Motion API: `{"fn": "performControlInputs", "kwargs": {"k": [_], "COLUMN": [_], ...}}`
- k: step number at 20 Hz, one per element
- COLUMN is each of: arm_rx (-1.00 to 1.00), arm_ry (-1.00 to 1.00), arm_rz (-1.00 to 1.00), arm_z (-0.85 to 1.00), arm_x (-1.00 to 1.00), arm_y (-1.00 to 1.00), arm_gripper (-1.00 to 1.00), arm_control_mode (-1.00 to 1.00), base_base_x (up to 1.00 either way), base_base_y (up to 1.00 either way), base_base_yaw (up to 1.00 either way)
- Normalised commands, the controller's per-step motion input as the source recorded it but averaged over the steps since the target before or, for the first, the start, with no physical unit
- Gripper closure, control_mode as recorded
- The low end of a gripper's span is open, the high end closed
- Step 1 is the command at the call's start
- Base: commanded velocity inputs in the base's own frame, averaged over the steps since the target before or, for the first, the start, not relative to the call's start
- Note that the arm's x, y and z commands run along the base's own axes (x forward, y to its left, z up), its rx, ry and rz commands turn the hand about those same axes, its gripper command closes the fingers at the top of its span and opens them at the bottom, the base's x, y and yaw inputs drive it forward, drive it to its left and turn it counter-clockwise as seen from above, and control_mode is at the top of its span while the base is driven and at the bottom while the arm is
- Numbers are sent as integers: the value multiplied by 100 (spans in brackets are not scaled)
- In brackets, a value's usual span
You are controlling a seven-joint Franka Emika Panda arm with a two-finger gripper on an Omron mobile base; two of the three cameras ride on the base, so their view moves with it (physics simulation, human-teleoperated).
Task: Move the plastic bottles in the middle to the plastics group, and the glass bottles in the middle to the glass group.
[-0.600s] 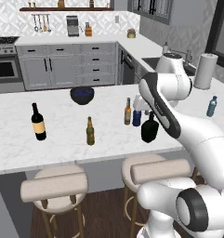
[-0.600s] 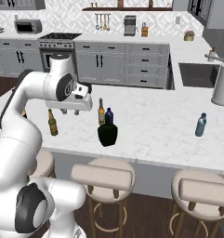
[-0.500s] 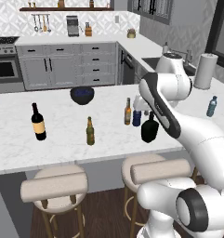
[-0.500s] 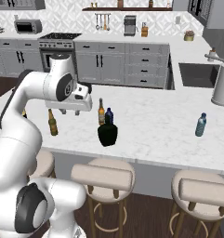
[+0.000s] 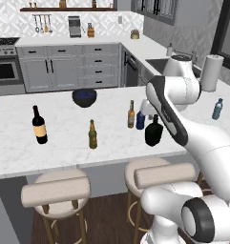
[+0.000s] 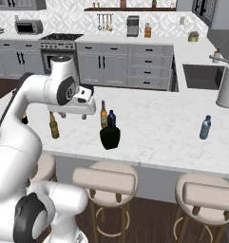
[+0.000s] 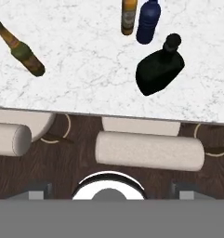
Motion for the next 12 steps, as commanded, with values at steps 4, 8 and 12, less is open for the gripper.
{"fn": "performControlInputs", "kwargs": {"k": [4,8,12], "arm_rx": [0,0,-1], "arm_ry": [-38,-26,2], "arm_rz": [0,0,0], "arm_z": [2,0,0], "arm_x": [0,25,81], "arm_y": [-43,-46,-21], "arm_gripper": [-100,-100,-100], "arm_control_mode": [-100,-100,-100], "base_base_x": [0,0,0], "base_base_y": [0,0,0], "base_base_yaw": [0,0,0]}}
